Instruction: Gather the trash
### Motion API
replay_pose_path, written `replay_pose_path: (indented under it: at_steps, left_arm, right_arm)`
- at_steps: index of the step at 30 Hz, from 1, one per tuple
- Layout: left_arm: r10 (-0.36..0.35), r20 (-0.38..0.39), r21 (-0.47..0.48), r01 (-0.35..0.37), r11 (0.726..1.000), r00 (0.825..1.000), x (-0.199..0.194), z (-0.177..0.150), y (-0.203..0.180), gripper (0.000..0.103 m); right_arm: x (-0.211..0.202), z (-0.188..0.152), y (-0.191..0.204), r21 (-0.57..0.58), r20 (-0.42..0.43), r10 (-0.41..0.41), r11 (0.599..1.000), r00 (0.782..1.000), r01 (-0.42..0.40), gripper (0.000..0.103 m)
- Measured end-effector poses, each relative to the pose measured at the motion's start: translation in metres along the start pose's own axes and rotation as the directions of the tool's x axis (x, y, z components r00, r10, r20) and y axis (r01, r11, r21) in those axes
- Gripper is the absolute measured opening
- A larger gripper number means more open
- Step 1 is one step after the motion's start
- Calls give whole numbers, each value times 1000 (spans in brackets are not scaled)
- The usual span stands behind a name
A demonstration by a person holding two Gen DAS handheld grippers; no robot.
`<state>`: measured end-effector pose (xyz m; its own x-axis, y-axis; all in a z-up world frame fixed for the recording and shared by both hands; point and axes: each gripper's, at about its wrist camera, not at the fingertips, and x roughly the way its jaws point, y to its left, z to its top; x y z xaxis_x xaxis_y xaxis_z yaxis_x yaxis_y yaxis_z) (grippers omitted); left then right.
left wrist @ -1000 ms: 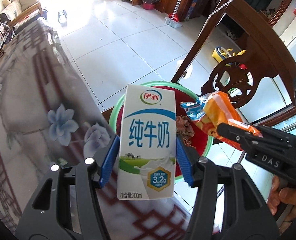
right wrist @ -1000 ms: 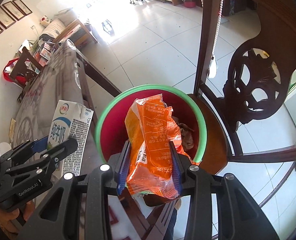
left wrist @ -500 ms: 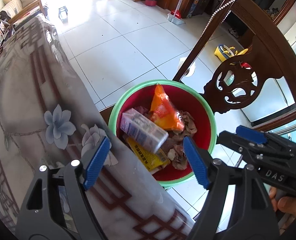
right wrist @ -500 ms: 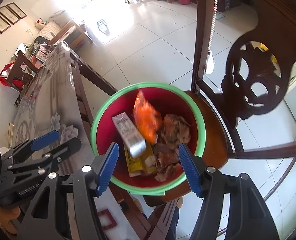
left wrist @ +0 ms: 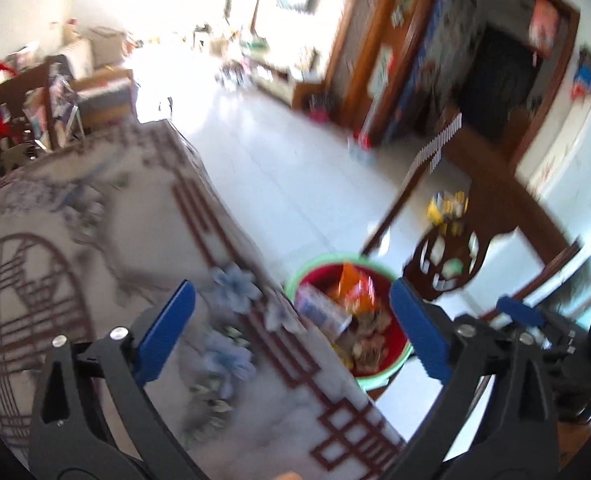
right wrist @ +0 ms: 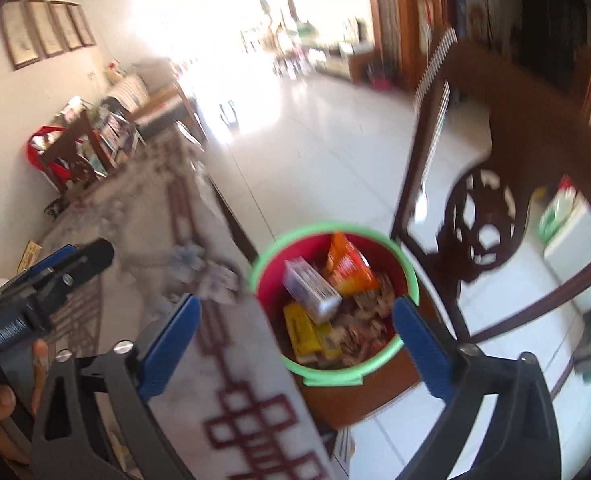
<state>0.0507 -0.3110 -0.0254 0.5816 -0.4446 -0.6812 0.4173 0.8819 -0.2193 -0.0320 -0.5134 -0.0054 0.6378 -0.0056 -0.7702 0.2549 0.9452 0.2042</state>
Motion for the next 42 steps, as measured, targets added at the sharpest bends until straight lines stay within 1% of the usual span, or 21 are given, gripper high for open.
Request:
replay_pose_path:
  at_steps: [2,4,6,7,10,12,15,16,17,18,19,20,21,22,23,24,25,28,34,37,42]
  left_arm:
    - [-2,76,-57,6,998,997,-30,1,22,98]
    - [18,130,-81,-7,997,991,-52,1,37,98]
    - [74,195,-83,-59,995,978,-78,0,52,98]
    - [104,227,-82,-87,993,968,-90,-1,59,98]
    - [167,303,-78,-151,986,938,-120,-6,76,98]
    - [193,327,-67,-181,981,925,-135,-7,86,98]
    - [227,350,-75,-214,974,909,-154,-11,97,98]
    - [230,357,-82,-215,973,905,-159,-13,100,98]
    - [237,374,-96,-216,972,897,-166,-17,104,98]
    - [244,392,-106,-220,970,887,-171,-19,107,98]
    - [252,413,-114,-225,968,875,-177,-22,110,98]
    - [255,422,-115,-228,967,870,-181,-25,113,98]
    - [250,422,-115,-222,968,872,-184,-27,116,98]
    - [239,414,-113,-212,971,878,-184,-28,118,98]
    - [218,400,-107,-190,976,890,-184,-29,121,98]
    - [203,394,-105,-176,979,896,-184,-31,123,98]
    - [190,389,-107,-161,981,901,-184,-33,125,98]
    - [193,381,-111,-163,980,904,-187,-39,130,98]
    - [200,341,-152,-155,976,919,-188,-42,140,98]
    - [209,330,-153,-167,974,921,-189,-43,143,98]
    - [211,326,-139,-174,975,921,-193,-44,143,98]
  right_arm:
    - [-19,0,23,-28,79,-11,1000,997,13,96]
    - [-30,-1,40,-43,119,-10,999,993,15,96]
    - [-42,-2,57,-52,172,-8,999,985,17,96]
    - [-50,-4,66,-51,217,-20,998,976,31,96]
    - [-81,-12,88,-38,378,-47,997,925,66,96]
    - [-102,-18,100,-14,498,-43,998,866,57,96]
    - [-117,-29,109,68,606,-75,997,792,42,96]
    - [-120,-36,110,115,649,-97,993,754,29,96]
    - [-122,-39,112,144,662,-125,989,739,38,96]
    - [-123,-41,118,165,658,-160,984,736,67,96]
    - [-122,-42,123,155,646,-169,984,744,89,96]
    - [-121,-41,129,129,634,-162,986,757,103,96]
    - [-117,-40,138,83,606,-151,989,781,126,96]
    - [-114,-40,143,61,585,-151,988,797,142,96]
    - [-111,-40,148,45,562,-153,987,813,155,96]
    - [-108,-41,152,42,552,-153,987,820,156,96]
    - [-107,-43,153,44,546,-150,988,824,150,96]
    - [-109,-50,160,41,533,-150,988,833,151,96]
    - [-118,-63,174,30,518,-159,985,841,168,96]
    - [-117,-64,175,27,505,-153,986,850,162,96]
    - [-119,-67,176,29,501,-147,988,853,153,96]
